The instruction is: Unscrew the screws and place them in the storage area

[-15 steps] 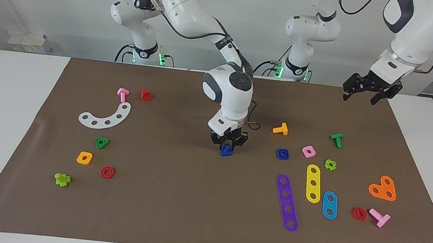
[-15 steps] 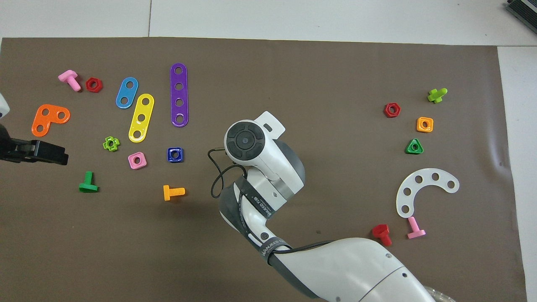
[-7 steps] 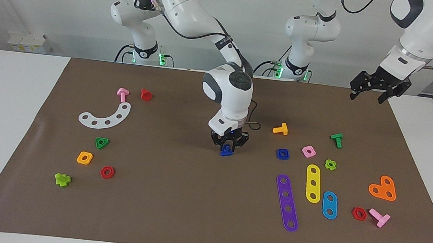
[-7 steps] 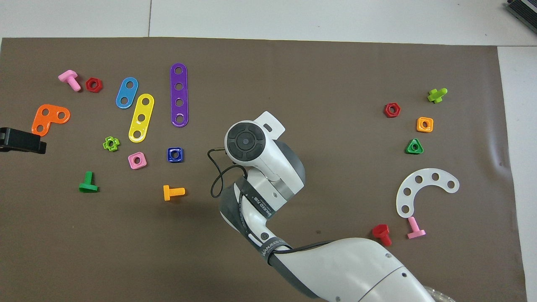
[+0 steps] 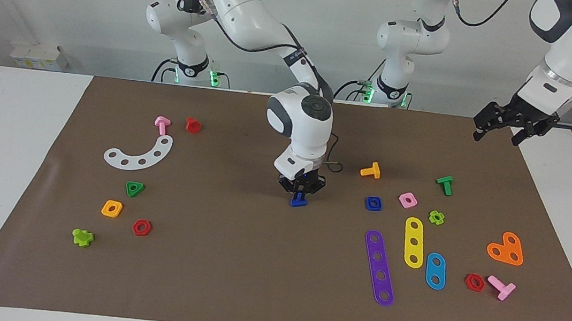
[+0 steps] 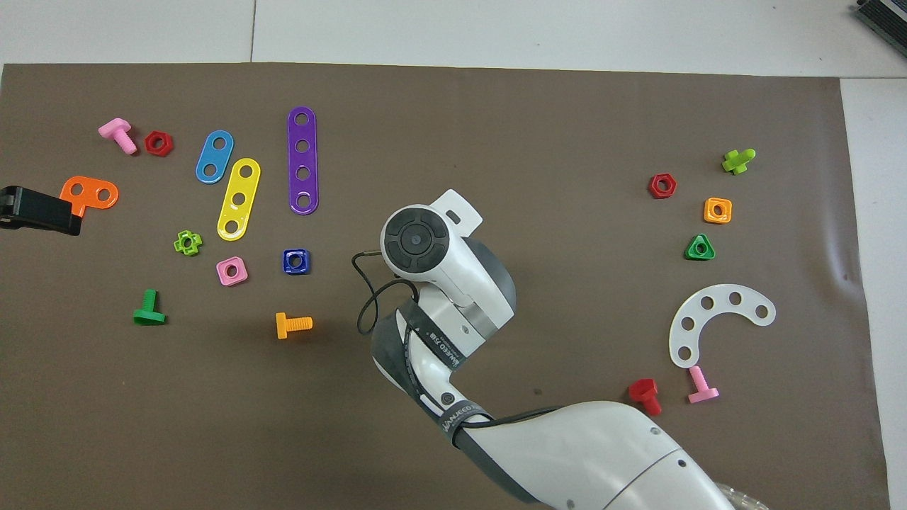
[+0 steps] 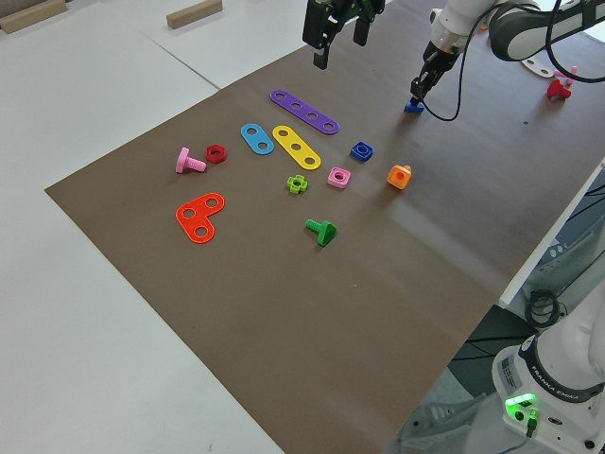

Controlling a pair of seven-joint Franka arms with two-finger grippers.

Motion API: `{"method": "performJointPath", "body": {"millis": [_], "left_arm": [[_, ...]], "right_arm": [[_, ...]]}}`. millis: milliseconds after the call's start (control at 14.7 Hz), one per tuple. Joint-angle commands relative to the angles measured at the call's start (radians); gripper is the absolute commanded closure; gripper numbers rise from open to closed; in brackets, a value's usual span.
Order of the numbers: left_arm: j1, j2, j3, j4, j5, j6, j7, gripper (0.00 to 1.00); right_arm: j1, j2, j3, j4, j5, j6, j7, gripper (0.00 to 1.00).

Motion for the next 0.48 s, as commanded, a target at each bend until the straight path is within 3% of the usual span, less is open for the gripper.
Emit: {"method": "performJointPath", "body": {"millis": [0, 204, 407], "left_arm": [[0.014, -0.030, -0.008, -0.053, 0.010, 0.006, 0.000, 0.00], [0.004, -0.064, -0.008, -0.132, 0.010, 0.063, 0.000, 0.00], [0.001, -0.067, -0.009, -0.134, 0.010, 0.068, 0.004, 0.00]], "right_arm": [[-0.045, -0.127, -0.001, -0.026, 0.006, -0.064, 0.000, 1.00], [-0.165, -0.259, 0.002, -0.074, 0.012, -0.160, -0.089, 1.00], [-0.313, -0.374, 0.002, -0.182, 0.066, -0.167, -0.218, 1.00]]}}
